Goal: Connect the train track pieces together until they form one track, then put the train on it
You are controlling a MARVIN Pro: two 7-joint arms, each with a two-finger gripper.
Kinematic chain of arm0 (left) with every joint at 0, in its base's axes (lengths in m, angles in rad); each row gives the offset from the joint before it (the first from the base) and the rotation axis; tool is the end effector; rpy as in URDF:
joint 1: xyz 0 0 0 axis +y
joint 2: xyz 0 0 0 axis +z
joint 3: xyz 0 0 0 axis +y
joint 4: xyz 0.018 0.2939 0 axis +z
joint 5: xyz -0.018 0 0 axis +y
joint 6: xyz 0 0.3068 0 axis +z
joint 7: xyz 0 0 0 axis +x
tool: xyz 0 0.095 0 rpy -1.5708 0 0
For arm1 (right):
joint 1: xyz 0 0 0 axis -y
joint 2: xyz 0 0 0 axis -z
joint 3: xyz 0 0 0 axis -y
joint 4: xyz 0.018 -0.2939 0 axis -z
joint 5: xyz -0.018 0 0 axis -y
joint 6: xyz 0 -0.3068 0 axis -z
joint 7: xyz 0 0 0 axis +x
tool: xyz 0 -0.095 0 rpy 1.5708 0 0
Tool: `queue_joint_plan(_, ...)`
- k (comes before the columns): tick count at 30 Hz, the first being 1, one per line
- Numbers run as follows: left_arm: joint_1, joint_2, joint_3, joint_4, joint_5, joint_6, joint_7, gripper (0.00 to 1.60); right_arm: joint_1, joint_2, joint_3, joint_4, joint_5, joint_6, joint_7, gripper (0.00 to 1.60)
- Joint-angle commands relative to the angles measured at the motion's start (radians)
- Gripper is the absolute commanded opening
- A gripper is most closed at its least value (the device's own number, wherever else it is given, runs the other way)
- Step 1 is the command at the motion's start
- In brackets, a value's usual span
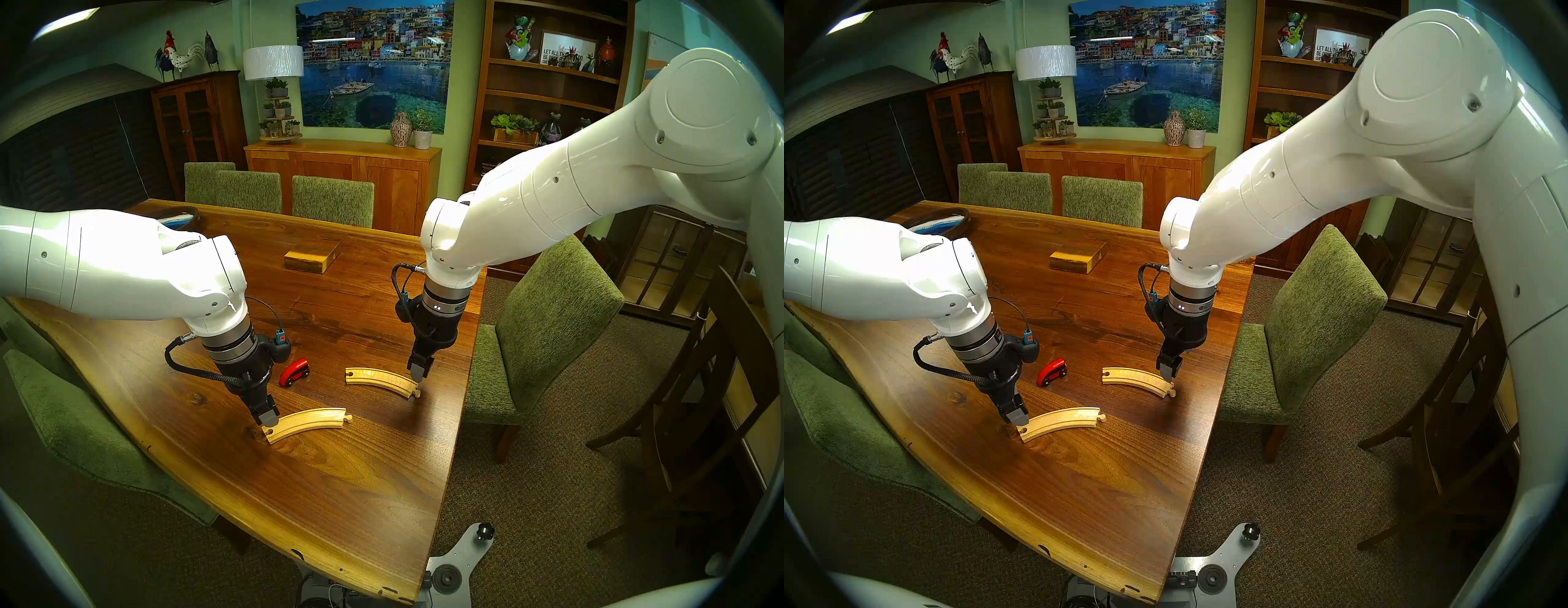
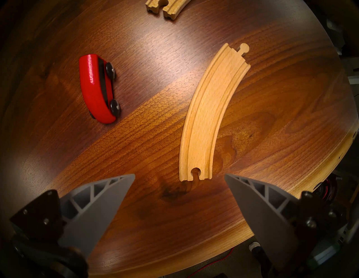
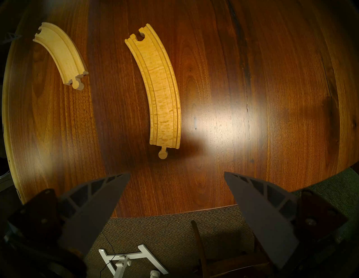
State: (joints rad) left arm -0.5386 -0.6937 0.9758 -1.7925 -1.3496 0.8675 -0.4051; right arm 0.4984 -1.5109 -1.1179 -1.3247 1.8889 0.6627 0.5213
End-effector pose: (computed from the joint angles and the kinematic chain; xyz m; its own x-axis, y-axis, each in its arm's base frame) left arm 0.3917 0.0672 -0.1722 0.5620 -0.8250 0.0601 -0.8267 -0.5625 0.0099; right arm 0.4822 0.1194 -0.1524 0.4629 0.8832 0.0756 0.8859 -0.4638 -0.0062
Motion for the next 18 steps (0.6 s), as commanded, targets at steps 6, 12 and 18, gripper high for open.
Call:
queue_joint_plan(6,-0.024,0.038,-0.011,-0.038,0.028,-0.053,0.03,1.6,0.024,0.004,0.005,0.009,-0.001,0.002,0.0,1.6)
queue_joint_plan(12,-0.015,0.039,-0.016,-0.046,0.031,-0.065,0.039,1.6,0.024,0.004,0.005,0.009,-0.002,0.002,0.0,1.6)
queue_joint_plan(18,0.009,0.02,-0.017,-0.041,0.043,-0.088,0.031,1.6,0.024,0.004,0.005,0.009,-0.002,0.002,0.0,1.6)
